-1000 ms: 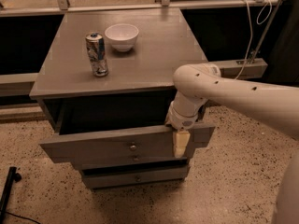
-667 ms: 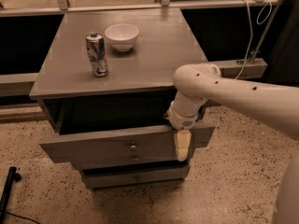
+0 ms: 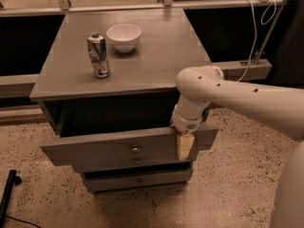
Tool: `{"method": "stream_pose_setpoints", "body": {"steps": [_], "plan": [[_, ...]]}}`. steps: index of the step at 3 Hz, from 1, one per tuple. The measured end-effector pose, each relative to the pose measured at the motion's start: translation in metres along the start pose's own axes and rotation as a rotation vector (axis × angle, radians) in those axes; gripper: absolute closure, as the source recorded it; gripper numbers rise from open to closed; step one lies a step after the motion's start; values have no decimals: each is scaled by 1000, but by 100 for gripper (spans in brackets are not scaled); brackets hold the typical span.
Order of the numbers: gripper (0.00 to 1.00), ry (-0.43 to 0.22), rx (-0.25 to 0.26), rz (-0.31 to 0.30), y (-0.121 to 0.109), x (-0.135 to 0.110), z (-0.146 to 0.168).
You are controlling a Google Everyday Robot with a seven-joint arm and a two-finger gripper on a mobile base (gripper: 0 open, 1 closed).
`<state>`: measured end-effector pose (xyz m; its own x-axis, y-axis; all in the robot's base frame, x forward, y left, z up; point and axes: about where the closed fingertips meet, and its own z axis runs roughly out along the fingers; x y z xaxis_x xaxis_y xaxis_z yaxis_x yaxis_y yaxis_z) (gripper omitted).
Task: Open top drawer
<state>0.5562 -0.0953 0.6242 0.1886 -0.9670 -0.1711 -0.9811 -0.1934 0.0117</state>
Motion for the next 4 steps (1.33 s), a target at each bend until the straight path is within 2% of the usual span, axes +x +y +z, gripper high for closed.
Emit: {"method": "stream_pose_setpoints", "body": {"steps": [1, 2, 3, 4], "plan": [[40, -23, -25, -17, 26, -2, -13], [40, -40, -49, -50, 49, -9, -30], [39, -71, -120, -172, 75, -26, -49], [41, -115, -178, -311, 96, -32, -59]]}}
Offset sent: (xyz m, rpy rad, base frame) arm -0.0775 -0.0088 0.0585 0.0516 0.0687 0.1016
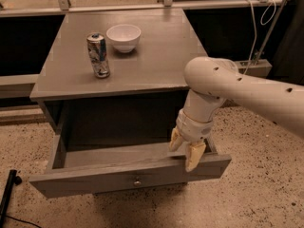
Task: Open top drawer
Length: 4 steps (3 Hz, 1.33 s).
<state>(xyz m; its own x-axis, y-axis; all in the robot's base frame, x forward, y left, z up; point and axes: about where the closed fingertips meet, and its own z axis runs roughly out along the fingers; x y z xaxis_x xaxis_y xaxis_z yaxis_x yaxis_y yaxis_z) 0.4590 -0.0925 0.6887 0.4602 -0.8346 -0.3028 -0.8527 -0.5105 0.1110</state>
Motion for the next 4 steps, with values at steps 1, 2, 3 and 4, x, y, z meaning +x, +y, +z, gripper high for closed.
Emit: {"method": "stream_pose_setpoints", "body": {"steps": [1, 2, 3, 4], "plan": [[59, 28, 51, -41, -2, -3, -27], [80, 94, 85, -27, -26, -4, -44], [100, 149, 134, 72, -58, 16, -35], [100, 169, 212, 202, -75, 38, -14]]}}
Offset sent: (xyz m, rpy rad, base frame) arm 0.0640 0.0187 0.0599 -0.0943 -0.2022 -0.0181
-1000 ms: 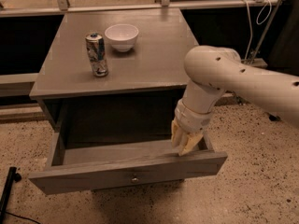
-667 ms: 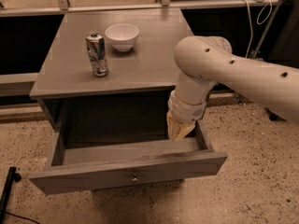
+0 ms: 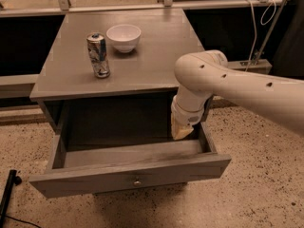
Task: Open top drawer
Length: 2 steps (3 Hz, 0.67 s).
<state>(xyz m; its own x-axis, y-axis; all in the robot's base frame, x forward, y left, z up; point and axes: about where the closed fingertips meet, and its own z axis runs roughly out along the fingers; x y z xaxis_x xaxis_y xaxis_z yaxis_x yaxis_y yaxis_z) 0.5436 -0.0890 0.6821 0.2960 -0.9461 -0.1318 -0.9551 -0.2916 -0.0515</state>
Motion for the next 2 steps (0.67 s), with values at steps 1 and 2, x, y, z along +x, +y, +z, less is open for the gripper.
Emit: {"method": "stream_pose_setpoints", "body": {"steps": [1, 2], "plan": [[100, -63, 35, 104, -2, 12, 31], [100, -118, 20, 144, 4, 14, 49]]}}
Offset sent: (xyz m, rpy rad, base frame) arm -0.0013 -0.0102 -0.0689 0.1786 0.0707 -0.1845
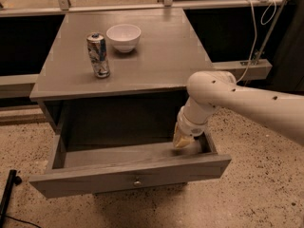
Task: Open top drawer
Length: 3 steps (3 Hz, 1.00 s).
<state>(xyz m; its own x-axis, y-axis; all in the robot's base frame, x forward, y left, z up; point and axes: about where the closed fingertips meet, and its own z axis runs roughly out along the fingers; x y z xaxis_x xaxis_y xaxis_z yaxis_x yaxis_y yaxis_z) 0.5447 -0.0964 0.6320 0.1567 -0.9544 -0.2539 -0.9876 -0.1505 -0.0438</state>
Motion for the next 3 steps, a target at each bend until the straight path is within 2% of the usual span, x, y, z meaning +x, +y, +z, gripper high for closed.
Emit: {"method": "stream_pose_setpoints", "body": {"steps": [1, 3], "plan": [[100, -59, -97, -34, 33, -14, 11], [100, -117, -197, -93, 69, -31, 0]]}}
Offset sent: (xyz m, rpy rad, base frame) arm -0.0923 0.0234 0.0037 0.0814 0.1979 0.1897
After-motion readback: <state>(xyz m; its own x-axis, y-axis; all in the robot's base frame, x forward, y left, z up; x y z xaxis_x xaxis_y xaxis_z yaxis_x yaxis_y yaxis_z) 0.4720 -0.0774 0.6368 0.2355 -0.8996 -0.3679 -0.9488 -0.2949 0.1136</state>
